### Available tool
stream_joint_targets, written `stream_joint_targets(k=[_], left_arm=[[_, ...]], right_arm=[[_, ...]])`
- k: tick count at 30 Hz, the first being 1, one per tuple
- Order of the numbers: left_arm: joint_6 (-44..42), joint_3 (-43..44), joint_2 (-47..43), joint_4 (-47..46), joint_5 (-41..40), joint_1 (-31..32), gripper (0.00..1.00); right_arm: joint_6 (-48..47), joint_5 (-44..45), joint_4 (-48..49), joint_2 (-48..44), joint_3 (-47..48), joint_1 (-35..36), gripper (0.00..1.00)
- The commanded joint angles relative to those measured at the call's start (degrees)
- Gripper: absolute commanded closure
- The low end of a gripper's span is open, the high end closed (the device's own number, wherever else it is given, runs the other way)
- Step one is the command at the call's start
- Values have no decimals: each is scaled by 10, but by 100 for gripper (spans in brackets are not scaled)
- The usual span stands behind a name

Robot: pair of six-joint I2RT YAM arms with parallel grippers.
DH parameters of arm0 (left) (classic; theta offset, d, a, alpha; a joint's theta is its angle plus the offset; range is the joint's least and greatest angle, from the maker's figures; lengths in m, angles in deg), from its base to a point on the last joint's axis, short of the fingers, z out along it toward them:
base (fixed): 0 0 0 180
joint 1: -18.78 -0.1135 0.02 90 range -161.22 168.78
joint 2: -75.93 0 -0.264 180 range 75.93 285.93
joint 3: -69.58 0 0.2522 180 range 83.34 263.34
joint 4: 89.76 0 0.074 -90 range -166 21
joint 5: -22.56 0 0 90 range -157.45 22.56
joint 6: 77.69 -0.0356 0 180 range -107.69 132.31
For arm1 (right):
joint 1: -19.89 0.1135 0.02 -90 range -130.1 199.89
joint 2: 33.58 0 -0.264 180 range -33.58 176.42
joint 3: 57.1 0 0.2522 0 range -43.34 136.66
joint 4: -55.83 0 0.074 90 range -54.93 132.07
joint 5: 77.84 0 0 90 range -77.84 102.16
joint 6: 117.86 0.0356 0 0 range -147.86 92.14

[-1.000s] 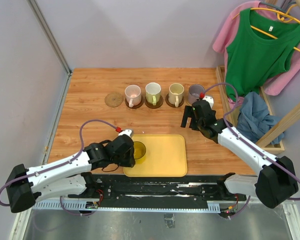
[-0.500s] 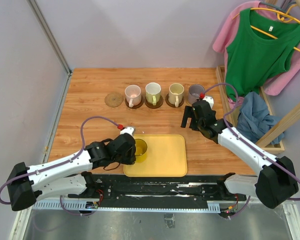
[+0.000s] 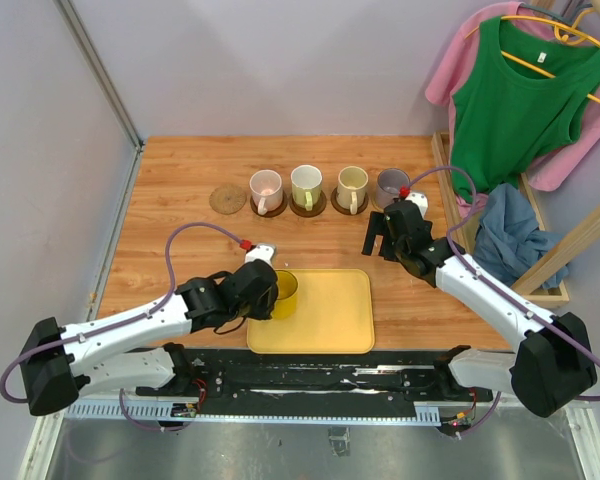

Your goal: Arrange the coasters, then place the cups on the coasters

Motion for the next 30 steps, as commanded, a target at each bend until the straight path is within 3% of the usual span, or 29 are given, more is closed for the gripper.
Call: stream_joint_targets(k=[1,5,7,11,15,21,27,30], left_arm=[[-7,25,19,-26,3,6,99],[2,2,28,-25,27,5,99],[7,-6,31,-21,27,6,92],[10,-7,39,-18,24,5,70],[11,-15,43,-30,26,6,64],[14,-25,45,-36,27,5,47],[16,-37,49,-50,23,5,46],[14,-42,55,-61,23,6,53]], right_arm=[[-10,13,4,-6,-2,-6,2],[-7,11,4,-5,-7,-6,2],[-6,7,5,-4,-9,-6,2],[-2,4,6,-5,-10,-6,2],[-2,4,5,-8,-11,-6,2],[-2,8,3,-14,-16,-6,2],[0,4,7,-9,-18,-6,2],[0,3,7,-6,-17,-6,2]])
